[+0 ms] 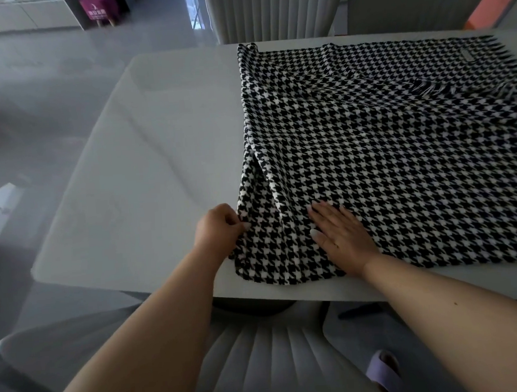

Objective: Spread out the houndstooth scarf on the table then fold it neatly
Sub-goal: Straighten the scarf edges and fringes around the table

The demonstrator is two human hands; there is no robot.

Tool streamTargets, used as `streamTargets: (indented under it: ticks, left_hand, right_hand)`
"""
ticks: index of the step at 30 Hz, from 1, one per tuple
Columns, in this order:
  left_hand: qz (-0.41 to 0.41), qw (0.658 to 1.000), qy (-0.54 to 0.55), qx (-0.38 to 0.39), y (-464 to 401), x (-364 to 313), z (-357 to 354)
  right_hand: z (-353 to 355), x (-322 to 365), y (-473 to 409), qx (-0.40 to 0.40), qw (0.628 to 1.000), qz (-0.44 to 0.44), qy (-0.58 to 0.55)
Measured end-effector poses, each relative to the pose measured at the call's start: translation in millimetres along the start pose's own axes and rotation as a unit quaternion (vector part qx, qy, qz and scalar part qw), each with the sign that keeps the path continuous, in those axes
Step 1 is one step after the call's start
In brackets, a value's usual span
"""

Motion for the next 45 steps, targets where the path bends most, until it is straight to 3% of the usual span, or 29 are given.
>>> streamTargets:
  ticks: [2, 4, 6, 9, 12, 15, 21, 22, 24, 26, 27, 29, 31, 38, 41, 45]
  left_hand:
    - [0.045, 0.99, 0.137, -0.014, -1, 14, 13]
    - [0.078, 0.981, 0.175, -0.025, 0, 28, 22]
    - [0.059, 0.993, 0.085, -0.057, -2, 28, 29]
    - [-0.064, 0.992, 0.005, -0.11, 3, -8, 28]
    - [-0.166, 0.976, -0.144, 0.008, 11, -35, -16]
    - [-0.139, 0.955, -0.263, 0.015, 9, -24, -28]
    - [0.011, 0.993, -0.084, -0.084, -7, 11, 23]
    - [0.01, 0.99, -0.078, -0.116, -5, 11, 30]
    - [-0.076, 0.978, -0.124, -0.15, 1, -10, 28]
    - [-0.19, 0.97, -0.135, -0.072, 11, -34, 2]
    - [-0.205, 0.968, -0.144, -0.015, 15, -37, -14]
    - [-0.151, 0.976, -0.149, 0.039, 11, -23, -31]
    - [-0.107, 0.988, -0.112, 0.018, 3, -7, -29]
    - [-0.104, 0.994, -0.023, -0.009, -2, -7, -14]
    - [-0.063, 0.997, 0.036, -0.031, -4, 0, 10]
    - [-0.076, 0.996, -0.011, -0.05, -5, -1, 50]
  right_hand:
    - [-1, 0, 0, 0.002, 1.0, 0.001, 0.001]
    - [-1, 0, -1, -0.002, 1.0, 0.004, -0.001]
    - [-1, 0, -1, -0.002, 1.0, 0.006, 0.002]
    - [0, -1, 0, -0.003, 1.0, 0.003, 0.002]
    - [-1, 0, 1, -0.001, 1.0, 0.003, 0.0]
    - [0, 0, -1, 0.003, 1.0, 0.0, -0.002]
    - [1, 1, 0, 0.001, 1.0, 0.003, 0.005]
    - [1, 1, 0, 0.001, 1.0, 0.003, 0.005]
    - [0, 1, 0, 0.002, 1.0, 0.003, -0.002]
    - [1, 1, 0, 0.0, 1.0, 0.001, -0.013]
    - [1, 1, 0, 0.0, 1.0, 0.0, -0.016]
    - [1, 1, 0, 0.003, 1.0, 0.0, -0.011]
    - [0, 1, 0, 0.008, 1.0, 0.0, 0.001]
    - [1, 0, 0, 0.006, 1.0, -0.001, -0.004]
    - [5, 2, 0, 0.005, 1.0, -0.001, -0.031]
    - [15, 3, 2, 0.02, 0.998, -0.013, -0.052]
Point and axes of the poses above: each hand's wrist, its own y-axis away from the middle knuckle, its own z-axis out of the back of the hand, x = y × z, the point moved 7 cm from there along -y, towards the middle knuckle, and after that the axes turned 11 degrees about y, right-handed, at the moved point
